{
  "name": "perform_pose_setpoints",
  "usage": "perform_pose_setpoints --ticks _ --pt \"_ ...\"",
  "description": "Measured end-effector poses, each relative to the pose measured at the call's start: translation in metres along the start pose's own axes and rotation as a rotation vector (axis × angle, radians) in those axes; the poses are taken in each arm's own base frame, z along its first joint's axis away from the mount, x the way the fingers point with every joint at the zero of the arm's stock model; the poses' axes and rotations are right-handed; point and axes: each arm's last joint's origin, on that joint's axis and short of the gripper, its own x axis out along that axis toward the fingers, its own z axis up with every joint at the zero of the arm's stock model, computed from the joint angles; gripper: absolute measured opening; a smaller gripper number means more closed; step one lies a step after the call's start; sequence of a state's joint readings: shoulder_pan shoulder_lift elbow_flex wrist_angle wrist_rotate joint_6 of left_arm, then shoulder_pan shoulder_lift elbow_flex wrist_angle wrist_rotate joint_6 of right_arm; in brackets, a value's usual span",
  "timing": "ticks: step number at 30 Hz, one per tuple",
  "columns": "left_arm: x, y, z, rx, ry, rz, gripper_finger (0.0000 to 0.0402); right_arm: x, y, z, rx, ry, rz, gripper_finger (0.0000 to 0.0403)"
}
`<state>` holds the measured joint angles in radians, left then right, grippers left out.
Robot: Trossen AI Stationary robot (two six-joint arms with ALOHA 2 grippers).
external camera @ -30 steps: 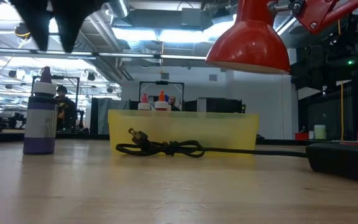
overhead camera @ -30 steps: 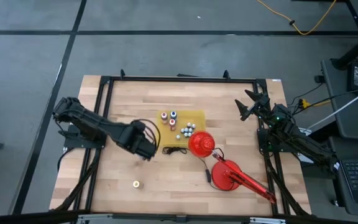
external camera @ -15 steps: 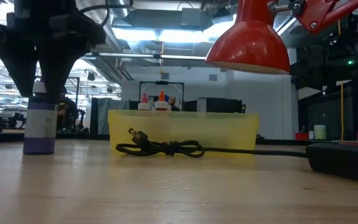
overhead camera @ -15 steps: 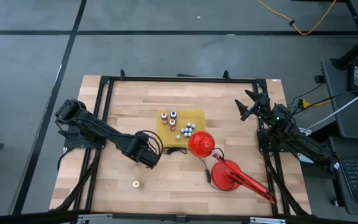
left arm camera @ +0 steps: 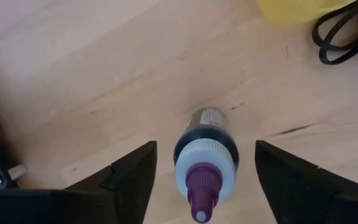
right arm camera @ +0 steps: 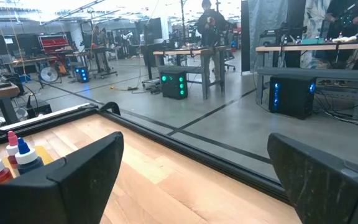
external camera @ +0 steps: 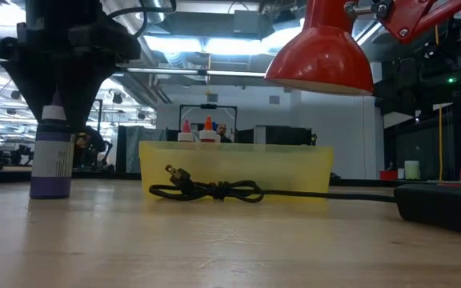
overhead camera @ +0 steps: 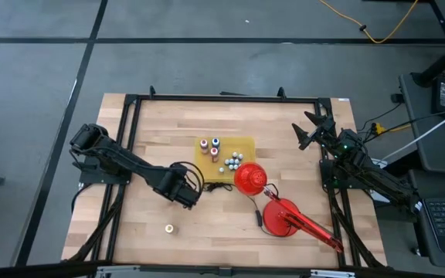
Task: Pick & Place food coloring
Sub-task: Put the large purple food coloring bottle into the yellow container
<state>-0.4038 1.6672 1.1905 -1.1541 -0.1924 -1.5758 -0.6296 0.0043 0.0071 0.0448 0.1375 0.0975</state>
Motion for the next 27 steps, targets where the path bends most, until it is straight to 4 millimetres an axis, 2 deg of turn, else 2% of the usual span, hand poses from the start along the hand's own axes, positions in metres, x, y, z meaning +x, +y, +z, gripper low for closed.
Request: perform_pose_setpoints --ticks 13,21,27 --pt "-0.002 -0.001 0.0 -0.002 0.008 -0.012 0.0129 0.0 0.0 0.0 0.0 0.0 0.0 0.0398" --pt "-0.004 0.002 0.002 -0.001 0.029 -0.013 0.0125 0.0 0.0 0.0 0.0 0.0 0.0 0.0398" --pt "-0.012 0.007 0.01 0.007 0.034 -0.043 0.0119 0.0 0.0 0.0 0.0 0.0 0.0 0.0398"
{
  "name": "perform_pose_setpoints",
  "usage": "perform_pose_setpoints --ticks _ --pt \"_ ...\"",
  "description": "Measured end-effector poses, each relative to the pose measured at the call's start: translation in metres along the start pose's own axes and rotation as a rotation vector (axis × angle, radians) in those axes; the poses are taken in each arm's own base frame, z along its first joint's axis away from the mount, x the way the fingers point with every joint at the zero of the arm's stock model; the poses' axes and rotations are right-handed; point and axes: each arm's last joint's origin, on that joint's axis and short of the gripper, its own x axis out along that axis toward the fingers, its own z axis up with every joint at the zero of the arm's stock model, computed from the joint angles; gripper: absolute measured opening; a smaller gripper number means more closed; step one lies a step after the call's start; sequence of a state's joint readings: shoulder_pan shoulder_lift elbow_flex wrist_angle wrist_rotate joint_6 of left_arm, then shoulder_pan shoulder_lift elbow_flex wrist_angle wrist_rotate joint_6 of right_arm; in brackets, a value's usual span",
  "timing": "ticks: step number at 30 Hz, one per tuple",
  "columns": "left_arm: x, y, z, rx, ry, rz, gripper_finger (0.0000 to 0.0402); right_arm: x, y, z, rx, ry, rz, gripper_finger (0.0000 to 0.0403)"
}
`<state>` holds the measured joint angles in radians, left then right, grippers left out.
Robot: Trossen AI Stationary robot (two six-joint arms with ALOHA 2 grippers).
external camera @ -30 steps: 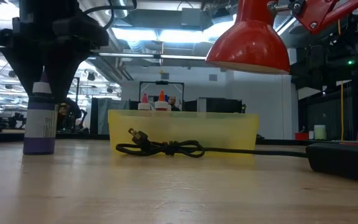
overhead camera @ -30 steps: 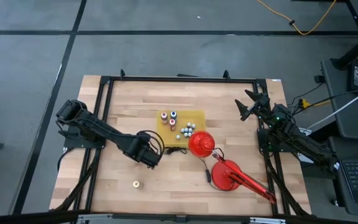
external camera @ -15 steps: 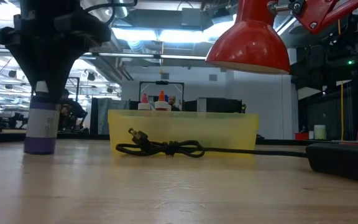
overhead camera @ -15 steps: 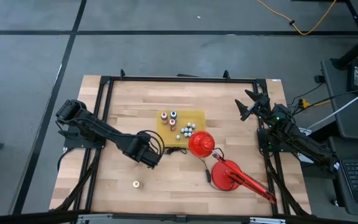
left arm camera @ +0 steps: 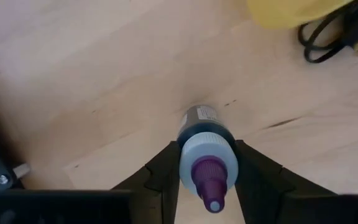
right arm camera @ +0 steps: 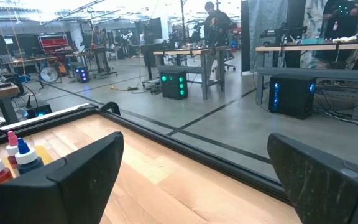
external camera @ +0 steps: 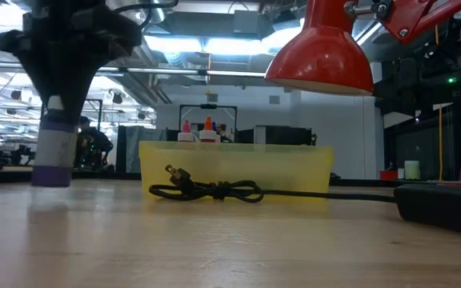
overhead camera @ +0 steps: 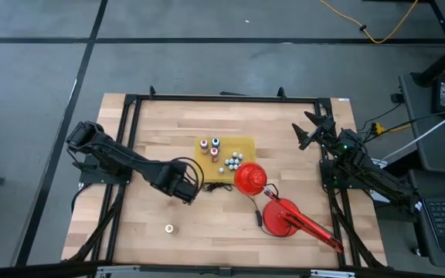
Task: Pick & Place food coloring
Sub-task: Put the large purple food coloring bottle into the yellow container
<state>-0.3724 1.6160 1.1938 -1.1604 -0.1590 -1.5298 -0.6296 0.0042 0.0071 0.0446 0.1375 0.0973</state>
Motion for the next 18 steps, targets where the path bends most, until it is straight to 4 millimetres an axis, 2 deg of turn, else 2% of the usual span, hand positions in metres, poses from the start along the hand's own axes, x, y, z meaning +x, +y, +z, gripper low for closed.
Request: perform_pose_setpoints --ticks 11,18 --pt "-0.05 0.002 0.04 0.051 -0.108 -0.041 0.012 0.0 0.0 0.0 0.0 0.0 0.0 0.0398" --pt "-0.069 0.001 0.069 0.113 -0.149 -0.093 0.0125 0.0 0.0 0.0 0.0 0.0 0.0 0.0398"
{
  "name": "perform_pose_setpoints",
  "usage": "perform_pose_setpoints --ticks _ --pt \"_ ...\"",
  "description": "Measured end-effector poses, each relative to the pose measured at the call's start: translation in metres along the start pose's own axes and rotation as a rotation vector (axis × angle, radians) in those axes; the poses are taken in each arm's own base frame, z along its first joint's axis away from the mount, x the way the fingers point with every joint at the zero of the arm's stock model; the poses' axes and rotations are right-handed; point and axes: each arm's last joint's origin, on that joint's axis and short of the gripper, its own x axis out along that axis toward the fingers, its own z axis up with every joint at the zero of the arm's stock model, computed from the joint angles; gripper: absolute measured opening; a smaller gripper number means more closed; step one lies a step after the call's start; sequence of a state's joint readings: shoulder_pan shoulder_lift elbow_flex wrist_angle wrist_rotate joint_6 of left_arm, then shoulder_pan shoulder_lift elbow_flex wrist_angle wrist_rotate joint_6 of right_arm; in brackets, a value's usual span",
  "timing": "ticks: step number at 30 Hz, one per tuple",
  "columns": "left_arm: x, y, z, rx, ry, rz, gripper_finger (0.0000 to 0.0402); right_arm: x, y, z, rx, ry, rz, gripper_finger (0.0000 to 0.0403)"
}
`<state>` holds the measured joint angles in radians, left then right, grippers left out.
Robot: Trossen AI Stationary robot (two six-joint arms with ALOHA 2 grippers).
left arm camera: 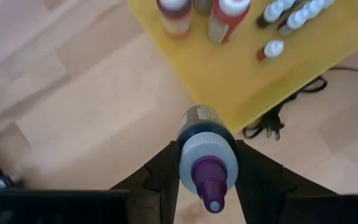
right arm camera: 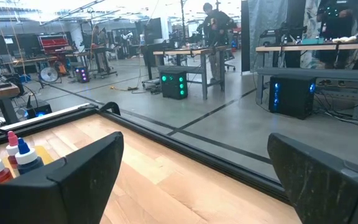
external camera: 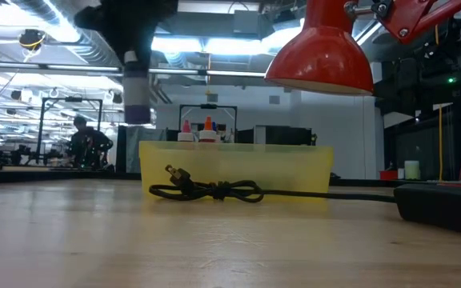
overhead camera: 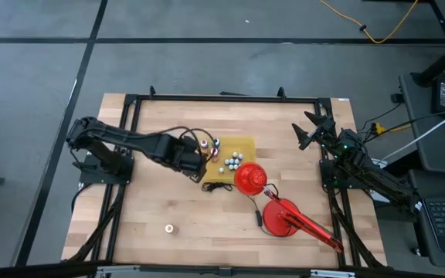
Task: Pick & Place food coloring
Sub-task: Put the large purple food coloring bottle into the yellow container
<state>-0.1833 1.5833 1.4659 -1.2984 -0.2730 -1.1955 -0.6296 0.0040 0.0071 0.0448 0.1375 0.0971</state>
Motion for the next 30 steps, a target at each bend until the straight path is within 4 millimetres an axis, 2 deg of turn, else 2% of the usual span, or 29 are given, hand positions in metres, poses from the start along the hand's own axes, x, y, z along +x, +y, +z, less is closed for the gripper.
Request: perform_pose_setpoints --ticks 5,11,18,30 --pt "-0.001 0.002 0.016 0.033 -0.031 -0.005 0.012 0.0 0.0 0.0 0.0 0.0 0.0 0.0398" --pt "0.012 -0.009 0.034 0.106 -0.052 -0.012 0.0125 0.0 0.0 0.0 0.0 0.0 0.0 0.0398" --pt "0.037 -0.021 0.049 0.181 -0.038 0.022 0.0121 0.0 0.0 0.0 0.0 0.0 0.0 0.0398" --pt "0.087 -0.031 0.058 0.286 0.041 0.123 0.0123 0.0 0.0 0.0 0.0 0.0 0.0 0.0398"
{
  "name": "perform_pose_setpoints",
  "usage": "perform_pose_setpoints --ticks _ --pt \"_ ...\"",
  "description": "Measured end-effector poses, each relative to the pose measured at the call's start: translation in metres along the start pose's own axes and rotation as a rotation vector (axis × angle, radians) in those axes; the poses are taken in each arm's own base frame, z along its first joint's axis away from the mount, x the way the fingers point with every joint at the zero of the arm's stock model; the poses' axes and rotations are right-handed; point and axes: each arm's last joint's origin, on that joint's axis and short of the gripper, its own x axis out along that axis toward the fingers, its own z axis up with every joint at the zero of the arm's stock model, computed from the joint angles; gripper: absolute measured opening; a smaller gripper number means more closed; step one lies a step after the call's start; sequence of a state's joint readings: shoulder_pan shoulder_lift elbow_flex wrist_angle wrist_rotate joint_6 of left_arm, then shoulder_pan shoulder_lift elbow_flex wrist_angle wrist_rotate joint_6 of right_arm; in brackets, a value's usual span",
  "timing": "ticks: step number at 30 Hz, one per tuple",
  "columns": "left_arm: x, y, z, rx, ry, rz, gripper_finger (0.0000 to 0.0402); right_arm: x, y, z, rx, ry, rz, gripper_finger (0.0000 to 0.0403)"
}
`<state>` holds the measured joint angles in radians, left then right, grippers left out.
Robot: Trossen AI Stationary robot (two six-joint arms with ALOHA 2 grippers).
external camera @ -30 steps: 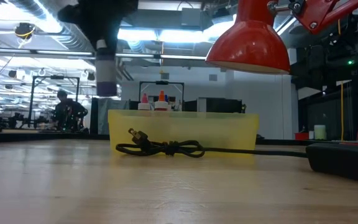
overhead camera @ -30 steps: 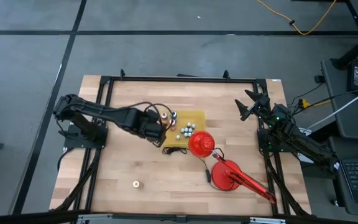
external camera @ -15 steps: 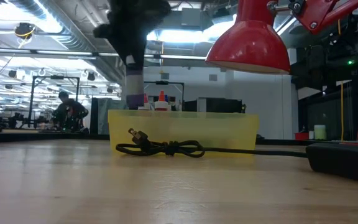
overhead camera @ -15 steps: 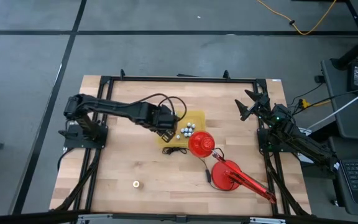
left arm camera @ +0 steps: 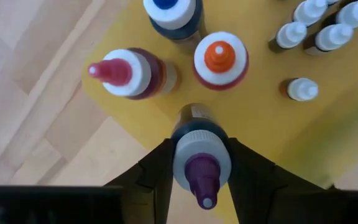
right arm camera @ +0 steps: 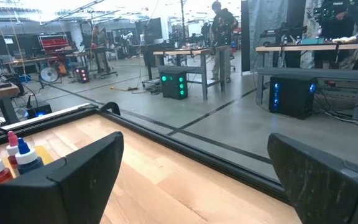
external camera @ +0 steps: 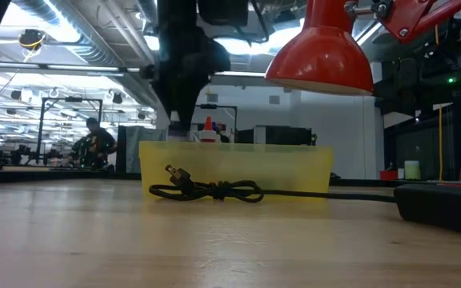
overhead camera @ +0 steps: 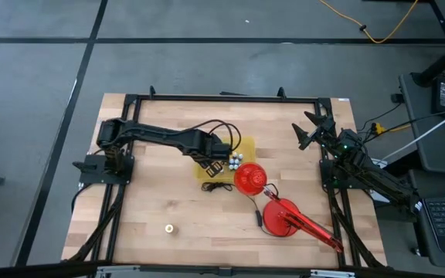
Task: Pick & Place food coloring
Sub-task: Put the large purple food coloring bottle into the yellow container, then put the large yellow food coloring bottle into the yellow container
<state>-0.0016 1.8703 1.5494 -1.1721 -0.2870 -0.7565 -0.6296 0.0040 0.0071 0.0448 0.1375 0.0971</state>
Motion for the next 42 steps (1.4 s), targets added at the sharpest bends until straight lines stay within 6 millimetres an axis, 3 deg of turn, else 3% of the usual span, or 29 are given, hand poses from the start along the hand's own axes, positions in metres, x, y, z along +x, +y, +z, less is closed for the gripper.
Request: perform_pose_setpoints --ticks 10,24,36,42 --pt "0.024 -0.005 0.006 0.023 0.033 0.033 0.0125 0.0 0.0 0.0 0.0 0.0 0.0 0.0398" --pt "0.023 -0.004 0.008 0.016 0.013 0.038 0.0137 0.0 0.0 0.0 0.0 0.0 0.0 0.0398" --pt "0.022 -0.004 0.008 0.018 0.01 0.028 0.0199 0.0 0.0 0.0 0.0 0.001 0.0 0.0398" --pt "0.007 0.004 0.007 -0.021 -0.02 0.04 0.0221 0.0 0.0 0.0 0.0 0.0 0.0 0.0398"
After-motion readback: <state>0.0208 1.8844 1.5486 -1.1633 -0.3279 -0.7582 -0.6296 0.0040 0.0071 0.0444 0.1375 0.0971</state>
